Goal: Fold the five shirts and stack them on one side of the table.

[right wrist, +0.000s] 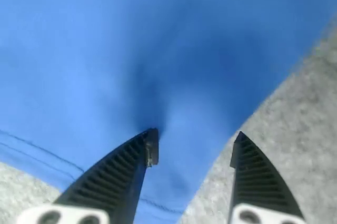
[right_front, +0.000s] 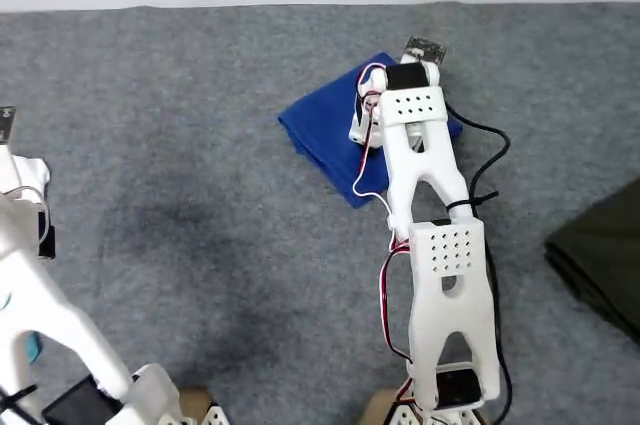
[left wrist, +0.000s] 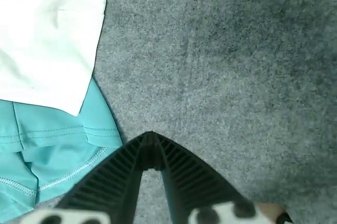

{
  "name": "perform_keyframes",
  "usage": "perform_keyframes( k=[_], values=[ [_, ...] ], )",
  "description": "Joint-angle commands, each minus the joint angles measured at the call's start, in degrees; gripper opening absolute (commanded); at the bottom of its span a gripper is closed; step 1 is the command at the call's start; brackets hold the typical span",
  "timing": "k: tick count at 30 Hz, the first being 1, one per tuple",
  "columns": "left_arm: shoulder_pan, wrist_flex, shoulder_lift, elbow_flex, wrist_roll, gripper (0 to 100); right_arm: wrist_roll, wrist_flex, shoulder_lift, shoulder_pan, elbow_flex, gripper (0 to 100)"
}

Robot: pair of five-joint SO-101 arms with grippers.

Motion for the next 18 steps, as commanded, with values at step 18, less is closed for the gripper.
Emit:
perform_keyframes(
  k=[18],
  values=[
    [0.00,1.32,-1.93,-0.13,0.18,0,-0.62,-8.75,4.35,1.10,-2.20,23.6]
  ],
)
